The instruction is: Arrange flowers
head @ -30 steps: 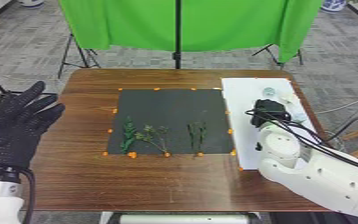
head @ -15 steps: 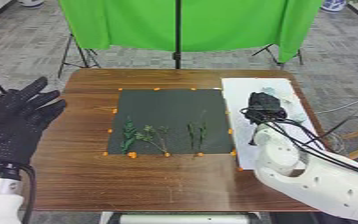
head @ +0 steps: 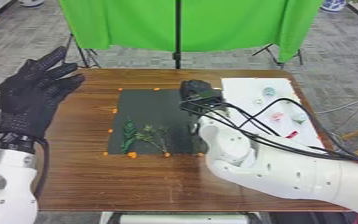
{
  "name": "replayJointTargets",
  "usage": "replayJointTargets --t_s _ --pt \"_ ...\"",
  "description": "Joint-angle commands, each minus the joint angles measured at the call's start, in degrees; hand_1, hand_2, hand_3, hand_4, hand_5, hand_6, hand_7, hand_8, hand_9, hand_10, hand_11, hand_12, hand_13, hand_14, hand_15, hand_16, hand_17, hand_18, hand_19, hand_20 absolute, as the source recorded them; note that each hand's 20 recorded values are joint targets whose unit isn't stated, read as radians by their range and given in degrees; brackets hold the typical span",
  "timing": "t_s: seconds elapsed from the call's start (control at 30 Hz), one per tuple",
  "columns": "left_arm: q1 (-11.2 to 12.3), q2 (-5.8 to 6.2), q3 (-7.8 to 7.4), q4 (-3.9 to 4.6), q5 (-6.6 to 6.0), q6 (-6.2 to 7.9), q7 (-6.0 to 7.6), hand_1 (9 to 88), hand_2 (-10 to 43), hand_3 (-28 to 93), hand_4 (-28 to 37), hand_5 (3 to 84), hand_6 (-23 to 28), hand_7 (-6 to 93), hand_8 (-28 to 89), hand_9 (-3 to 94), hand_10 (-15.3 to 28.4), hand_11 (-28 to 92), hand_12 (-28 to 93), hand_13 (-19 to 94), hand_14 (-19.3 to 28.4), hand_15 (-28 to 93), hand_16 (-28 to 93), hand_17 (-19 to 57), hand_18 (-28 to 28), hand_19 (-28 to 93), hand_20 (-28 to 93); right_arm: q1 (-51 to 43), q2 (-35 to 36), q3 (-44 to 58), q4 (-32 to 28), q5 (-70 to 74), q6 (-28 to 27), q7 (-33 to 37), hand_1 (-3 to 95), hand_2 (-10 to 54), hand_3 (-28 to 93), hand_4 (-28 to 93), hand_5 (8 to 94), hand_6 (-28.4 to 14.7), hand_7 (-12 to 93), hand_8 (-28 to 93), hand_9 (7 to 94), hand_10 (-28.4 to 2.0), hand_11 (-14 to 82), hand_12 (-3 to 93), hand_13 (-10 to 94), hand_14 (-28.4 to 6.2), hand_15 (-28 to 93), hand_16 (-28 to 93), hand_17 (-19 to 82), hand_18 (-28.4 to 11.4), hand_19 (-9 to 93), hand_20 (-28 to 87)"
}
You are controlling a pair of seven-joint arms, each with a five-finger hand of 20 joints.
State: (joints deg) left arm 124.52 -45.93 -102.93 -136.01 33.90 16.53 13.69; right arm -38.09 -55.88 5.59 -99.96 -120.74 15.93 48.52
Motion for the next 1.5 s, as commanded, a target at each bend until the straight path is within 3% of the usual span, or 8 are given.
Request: replayJointTargets --t_s 0.03,0.23,0.3,0.37,0.47,0.87,1.1,1.5 --pt "-8.6 2.55 3.17 1.73 0.21 -2.41 0.89 18.5 9.4 76 -28.3 35.5 9.4 12.2 -8 29.8 19.6 27 11 23 27.6 56 -10 -9.2 24.4 58 12 5.7 -10.7 -7.7 1.9 2.9 -0.2 -1.4 57.1 -9.5 76 -28 77.9 -0.5 35 5 90.3 -6.2 16.5 37.6 82 -2.7 68 20 48 -17.1 93 27" --pt "-15.1 3.83 6.92 3.22 0.22 -3.62 0.75 18.7 9.4 76 -28.3 35.6 9.3 12.0 -8 30.0 19.5 27 11 23 27.6 55 -11 -8.8 24.5 58 12 11.2 -14.1 -14.1 3.9 6.1 0.3 -0.8 56.6 -9.5 77 -28 77.9 0.0 36 5 90.4 -6.1 17.1 37.9 82 -2.5 69 20 48 -17.3 93 28" --pt "-21.2 4.79 10.97 5.19 0.16 -5.34 -0.24 18.7 9.4 76 -28.3 35.7 9.3 11.9 -8 30.1 19.5 27 11 23 27.7 55 -10 -8.8 24.6 58 12 14.6 -14.3 -16.9 4.0 7.5 0.9 1.7 56.3 -9.5 77 -28 77.8 0.1 36 5 90.5 -6.0 17.4 38.1 82 -2.6 69 20 48 -17.2 93 28" --pt "-17.6 6.07 9.31 3.69 -0.30 -3.84 2.94 18.8 9.5 76 -28.3 35.7 9.3 11.9 -8 30.0 19.4 27 12 23 27.7 55 -10 -8.7 24.8 58 12 17.9 -16.5 -20.5 5.2 8.1 2.8 2.0 56.2 -9.5 77 -28 77.8 0.2 36 5 90.7 -6.0 17.9 38.2 82 -2.6 69 20 48 -17.3 93 28" --pt "-19.7 5.01 10.24 4.22 0.00 -3.60 0.42 18.8 9.4 76 -28.3 35.7 9.3 11.9 -8 30.1 19.5 27 12 23 27.6 55 -10 -8.7 24.9 58 12 17.3 -16.9 -18.6 5.8 8.1 2.5 1.4 56.1 -9.5 77 -28 77.8 0.3 36 4 90.8 -6.1 18.2 38.4 83 -2.5 69 20 47 -17.3 93 29" --pt "-22.3 6.49 12.99 4.57 -0.43 -3.44 1.70 19.1 9.3 76 -28.3 35.8 9.4 11.8 -8 30.1 19.6 27 12 23 27.6 55 -10 -8.7 25.0 58 12 23.2 -21.3 -24.7 6.1 12.3 7.4 3.2 55.0 -9.5 74 -28 80.1 3.2 32 1 90.6 -6.6 27.4 35.4 83 -2.4 69 20 47 -17.4 93 30" --pt "-21.4 8.03 12.95 2.78 -0.34 0.53 2.20 19.0 9.2 76 -28.3 35.7 9.4 11.8 -8 30.1 19.5 27 12 23 27.7 55 -10 -8.6 25.0 59 12 25.7 -25.2 -27.6 8.3 15.7 7.9 -0.6 54.7 -9.5 73 -28 80.7 4.1 31 0 90.2 -6.9 31.4 34.1 84 -2.2 69 20 46 -17.4 93 30" --pt "-17.4 9.32 11.81 1.82 -1.77 0.90 6.75 19.2 9.2 76 -28.3 35.8 9.4 11.9 -8 30.1 19.6 27 12 23 27.6 55 -10 -8.6 25.1 59 11 28.8 -28.8 -33.9 8.8 17.6 9.4 1.4 53.8 -9.5 71 -28 81.0 4.5 27 -1 89.6 -7.6 36.1 30.7 84 -2.2 69 21 45 -17.6 93 30"
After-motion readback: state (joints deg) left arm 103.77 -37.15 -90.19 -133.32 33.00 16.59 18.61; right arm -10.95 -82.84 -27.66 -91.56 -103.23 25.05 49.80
